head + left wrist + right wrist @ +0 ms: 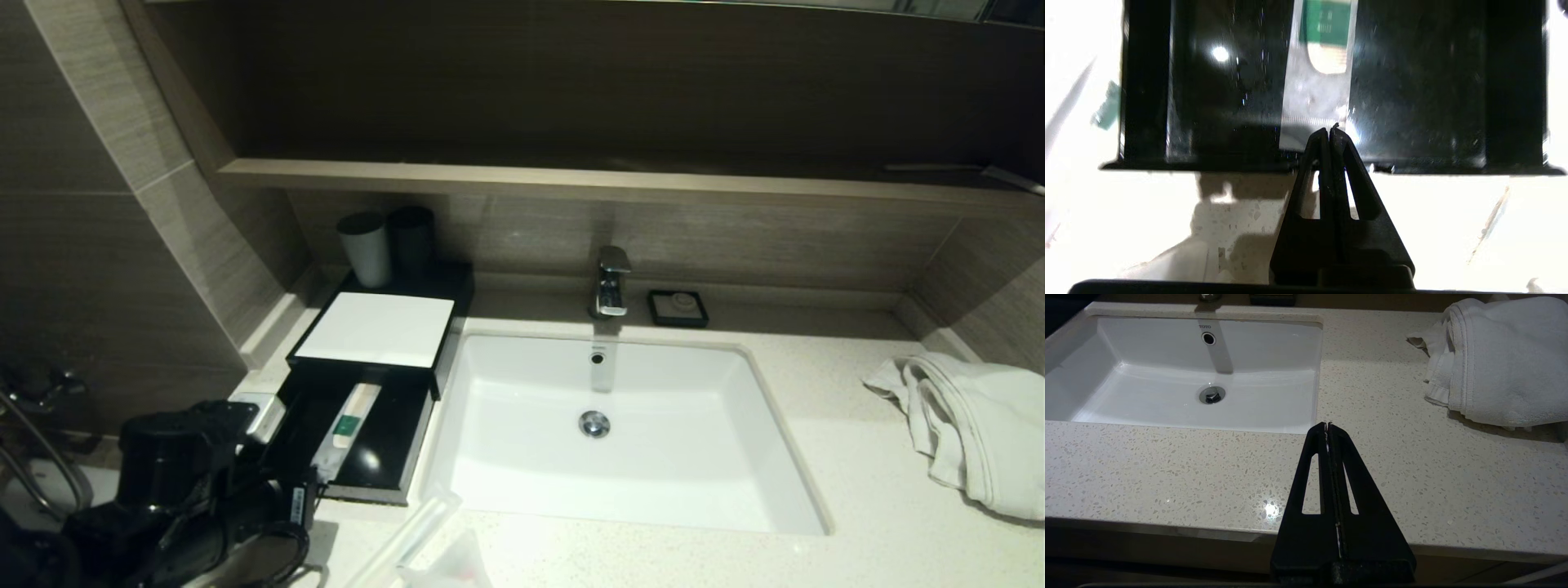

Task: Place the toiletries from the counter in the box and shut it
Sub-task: Open the drawer, then pick up the bathroom toiletry

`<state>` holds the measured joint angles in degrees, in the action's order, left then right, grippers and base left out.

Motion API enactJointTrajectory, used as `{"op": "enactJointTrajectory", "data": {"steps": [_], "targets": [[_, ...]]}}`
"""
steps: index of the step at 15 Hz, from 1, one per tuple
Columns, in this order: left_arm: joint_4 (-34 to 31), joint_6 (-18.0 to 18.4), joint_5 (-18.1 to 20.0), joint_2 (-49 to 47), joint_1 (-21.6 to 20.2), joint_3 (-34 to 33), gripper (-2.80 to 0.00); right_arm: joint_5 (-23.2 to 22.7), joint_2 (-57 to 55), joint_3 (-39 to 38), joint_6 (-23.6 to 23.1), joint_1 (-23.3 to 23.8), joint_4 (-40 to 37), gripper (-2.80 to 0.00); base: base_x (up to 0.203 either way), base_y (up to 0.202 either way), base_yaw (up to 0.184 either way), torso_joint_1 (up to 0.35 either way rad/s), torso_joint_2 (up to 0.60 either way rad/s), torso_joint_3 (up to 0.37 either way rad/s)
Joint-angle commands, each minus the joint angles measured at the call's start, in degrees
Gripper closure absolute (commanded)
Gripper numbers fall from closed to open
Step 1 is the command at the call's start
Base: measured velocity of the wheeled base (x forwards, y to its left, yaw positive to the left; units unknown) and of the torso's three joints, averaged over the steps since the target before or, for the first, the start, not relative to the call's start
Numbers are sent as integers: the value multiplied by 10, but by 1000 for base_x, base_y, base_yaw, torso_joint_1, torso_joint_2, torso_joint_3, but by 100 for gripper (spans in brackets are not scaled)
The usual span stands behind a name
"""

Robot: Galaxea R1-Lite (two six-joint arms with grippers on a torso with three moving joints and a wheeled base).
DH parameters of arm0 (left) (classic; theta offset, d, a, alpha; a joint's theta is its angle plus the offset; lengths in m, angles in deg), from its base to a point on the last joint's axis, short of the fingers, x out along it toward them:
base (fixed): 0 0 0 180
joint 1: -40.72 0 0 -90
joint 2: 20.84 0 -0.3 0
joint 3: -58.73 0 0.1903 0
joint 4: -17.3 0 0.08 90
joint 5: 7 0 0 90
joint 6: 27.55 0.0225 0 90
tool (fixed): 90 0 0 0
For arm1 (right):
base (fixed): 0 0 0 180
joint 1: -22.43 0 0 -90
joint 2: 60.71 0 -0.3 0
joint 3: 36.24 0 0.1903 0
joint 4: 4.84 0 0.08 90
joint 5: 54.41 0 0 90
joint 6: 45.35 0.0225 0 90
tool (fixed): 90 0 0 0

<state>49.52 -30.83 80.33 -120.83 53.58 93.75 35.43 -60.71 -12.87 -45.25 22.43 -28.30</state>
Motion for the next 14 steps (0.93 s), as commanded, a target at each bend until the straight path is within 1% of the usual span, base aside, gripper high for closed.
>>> {"op": "enactJointTrajectory", "data": {"steps": [1, 6, 8, 11, 14], "targets": [[4, -1, -1, 17, 0, 8, 0, 0, 0, 0, 0, 0, 0, 0, 0, 0, 0, 0, 0, 0], [-7, -1, -2, 73, -1, 33, 0, 0, 0, 0, 0, 0, 0, 0, 0, 0, 0, 0, 0, 0], [-22, -1, -11, 101, -7, 36, 0, 0, 0, 0, 0, 0, 0, 0, 0, 0, 0, 0, 0, 0], [-103, 4, -24, 160, -33, 55, 0, 0, 0, 0, 0, 0, 0, 0, 0, 0, 0, 0, 0, 0], [-195, 17, -24, 227, -89, 80, 0, 0, 0, 0, 0, 0, 0, 0, 0, 0, 0, 0, 0, 0]]}}
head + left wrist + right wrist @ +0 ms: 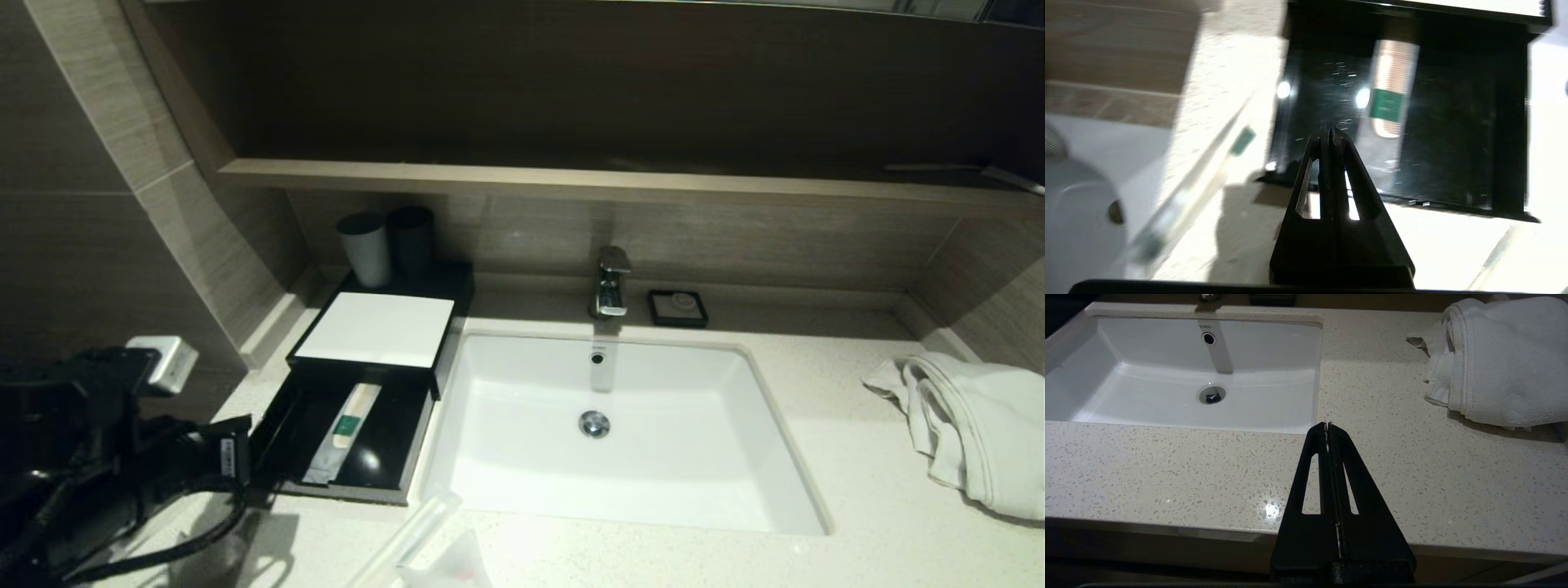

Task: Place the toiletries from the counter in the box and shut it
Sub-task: Pick up the bathroom toiletry

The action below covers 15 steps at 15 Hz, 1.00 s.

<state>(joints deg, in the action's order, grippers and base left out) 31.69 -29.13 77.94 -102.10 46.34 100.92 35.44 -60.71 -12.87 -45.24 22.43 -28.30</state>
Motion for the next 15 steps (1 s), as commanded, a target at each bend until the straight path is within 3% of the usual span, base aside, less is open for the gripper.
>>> {"op": "enactJointTrajectory", "data": {"steps": [1, 4, 6, 7, 11, 13, 15], "targets": [[-54, 5, 1, 60, -42, 19, 0, 0, 0, 0, 0, 0, 0, 0, 0, 0, 0, 0, 0, 0], [-132, 57, 5, 73, -111, 38, 0, 0, 0, 0, 0, 0, 0, 0, 0, 0, 0, 0, 0, 0], [-139, 80, 9, 73, -124, 35, 0, 0, 0, 0, 0, 0, 0, 0, 0, 0, 0, 0, 0, 0], [-140, 103, 26, 72, -151, 33, 0, 0, 0, 0, 0, 0, 0, 0, 0, 0, 0, 0, 0, 0], [-165, 200, 150, 65, -267, 31, 0, 0, 0, 0, 0, 0, 0, 0, 0, 0, 0, 0, 0, 0], [-171, 266, 203, 27, -346, 37, 0, 0, 0, 0, 0, 0, 0, 0, 0, 0, 0, 0, 0, 0], [-172, 340, 244, -28, -397, 45, 0, 0, 0, 0, 0, 0, 0, 0, 0, 0, 0, 0, 0, 0]]}}
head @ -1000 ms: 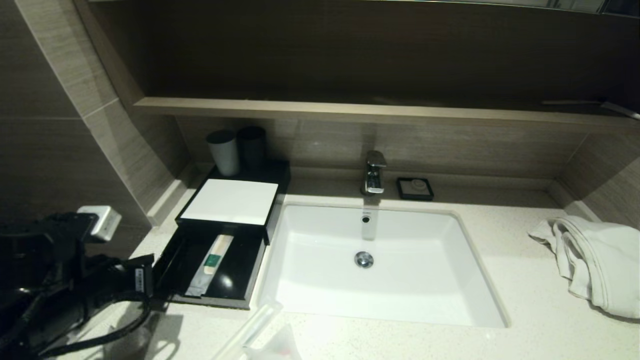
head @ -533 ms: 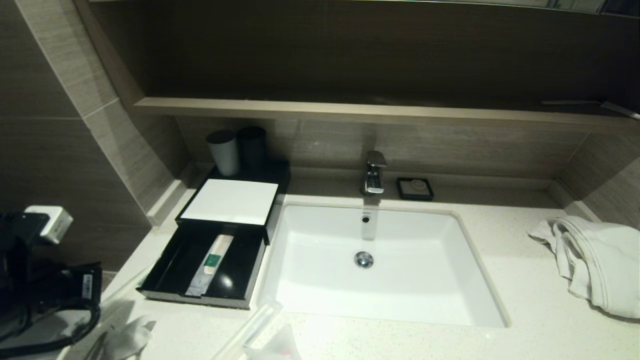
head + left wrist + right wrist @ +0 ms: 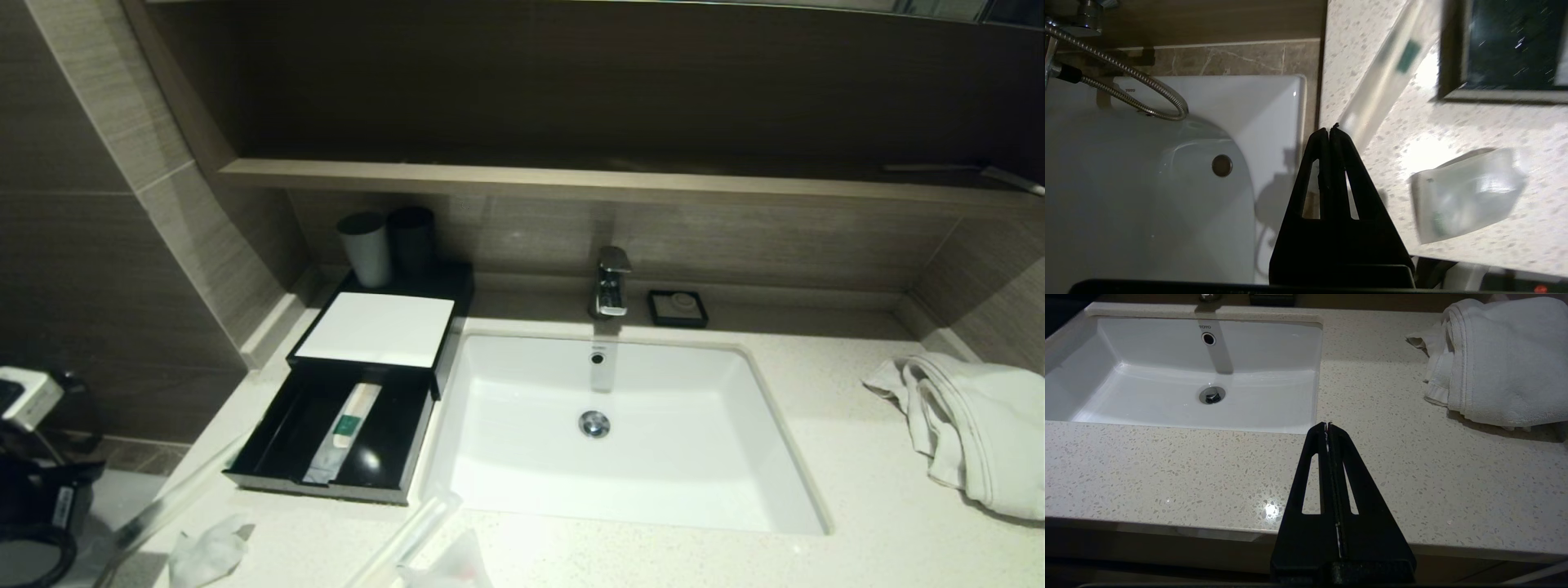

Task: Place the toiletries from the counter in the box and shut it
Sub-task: Pick up the bathroom toiletry

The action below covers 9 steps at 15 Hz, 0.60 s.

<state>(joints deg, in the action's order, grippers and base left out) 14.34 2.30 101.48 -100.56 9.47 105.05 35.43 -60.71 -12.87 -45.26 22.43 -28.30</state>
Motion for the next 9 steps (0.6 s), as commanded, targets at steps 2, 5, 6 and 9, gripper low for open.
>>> {"op": "enactJointTrajectory", "data": {"steps": [2, 5, 6, 9], "targets": [[2, 74, 33, -79, -58, 19, 0, 0, 0, 0, 0, 0, 0, 0, 0, 0, 0, 0, 0, 0], [0, 117, 57, -109, -62, 23, 0, 0, 0, 0, 0, 0, 0, 0, 0, 0, 0, 0, 0, 0], [1, 126, 72, -122, -62, 24, 0, 0, 0, 0, 0, 0, 0, 0, 0, 0, 0, 0, 0, 0], [0, 179, 105, -148, -62, 31, 0, 0, 0, 0, 0, 0, 0, 0, 0, 0, 0, 0, 0, 0]]}}
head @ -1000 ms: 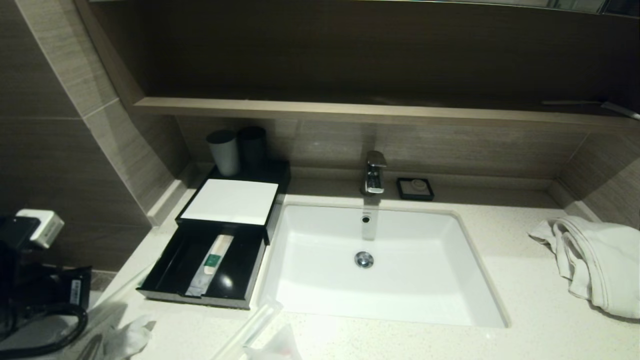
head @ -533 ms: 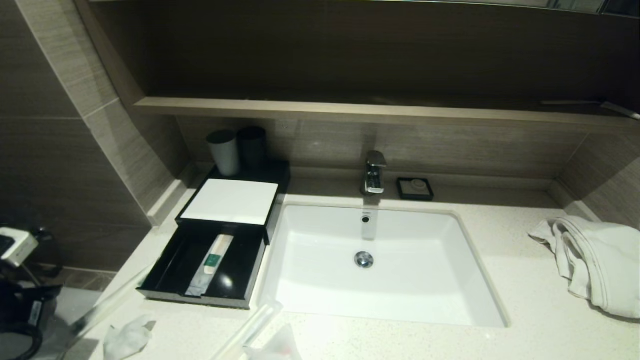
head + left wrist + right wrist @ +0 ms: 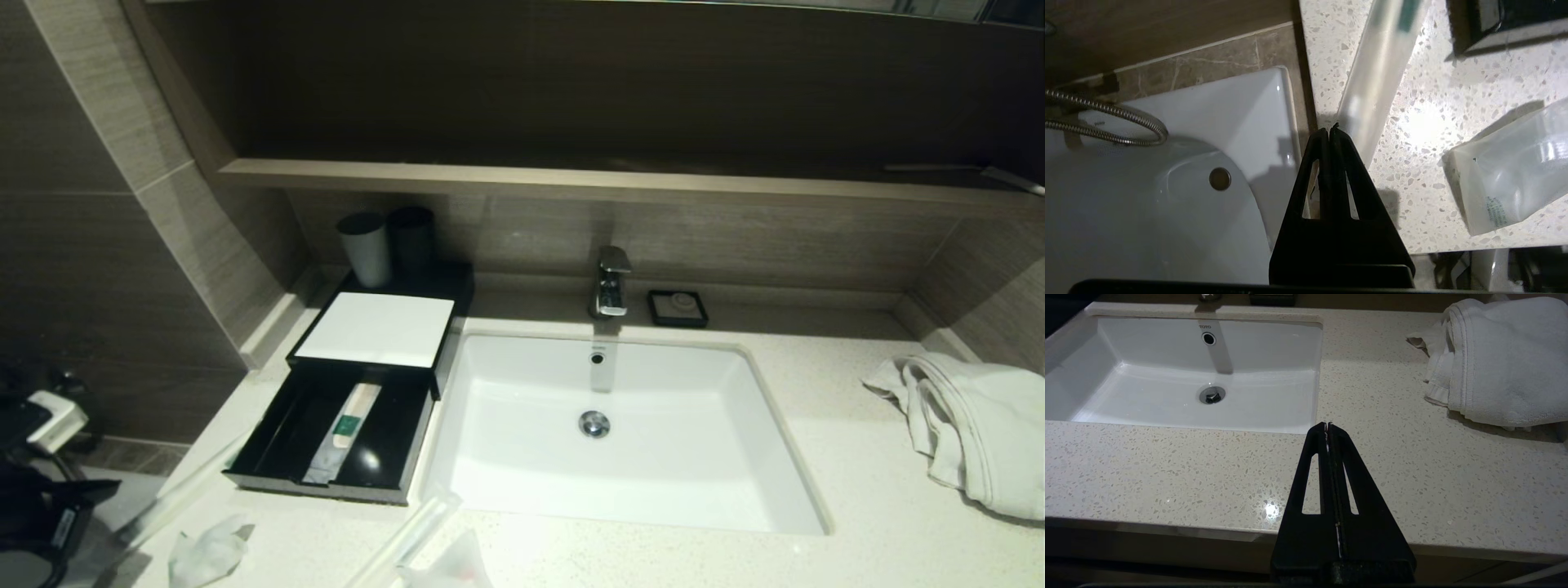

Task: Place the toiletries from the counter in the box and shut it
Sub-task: Pick up the bathroom toiletry

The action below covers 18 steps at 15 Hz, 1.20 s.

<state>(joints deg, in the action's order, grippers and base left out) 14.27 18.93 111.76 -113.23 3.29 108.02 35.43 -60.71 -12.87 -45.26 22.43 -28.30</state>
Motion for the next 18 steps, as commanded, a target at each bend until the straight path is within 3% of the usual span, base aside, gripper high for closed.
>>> {"op": "enactJointTrajectory", "data": {"steps": [1, 4, 7, 12, 16, 18], "targets": [[1, 36, 3, -29, 0, -1, 0, 0, 0, 0, 0, 0, 0, 0, 0, 0, 0, 0, 0, 0], [1, 67, 5, -54, 0, -1, 0, 0, 0, 0, 0, 0, 0, 0, 0, 0, 0, 0, 0, 0], [0, 69, 42, -64, 0, -4, 0, 0, 0, 0, 0, 0, 0, 0, 0, 0, 0, 0, 0, 0], [1, 94, 43, -82, -3, 2, 0, 0, 0, 0, 0, 0, 0, 0, 0, 0, 0, 0, 0, 0], [1, 145, 47, -91, -17, 9, 0, 0, 0, 0, 0, 0, 0, 0, 0, 0, 0, 0, 0, 0], [1, 148, 76, -86, -24, 9, 0, 0, 0, 0, 0, 0, 0, 0, 0, 0, 0, 0, 0, 0]]}}
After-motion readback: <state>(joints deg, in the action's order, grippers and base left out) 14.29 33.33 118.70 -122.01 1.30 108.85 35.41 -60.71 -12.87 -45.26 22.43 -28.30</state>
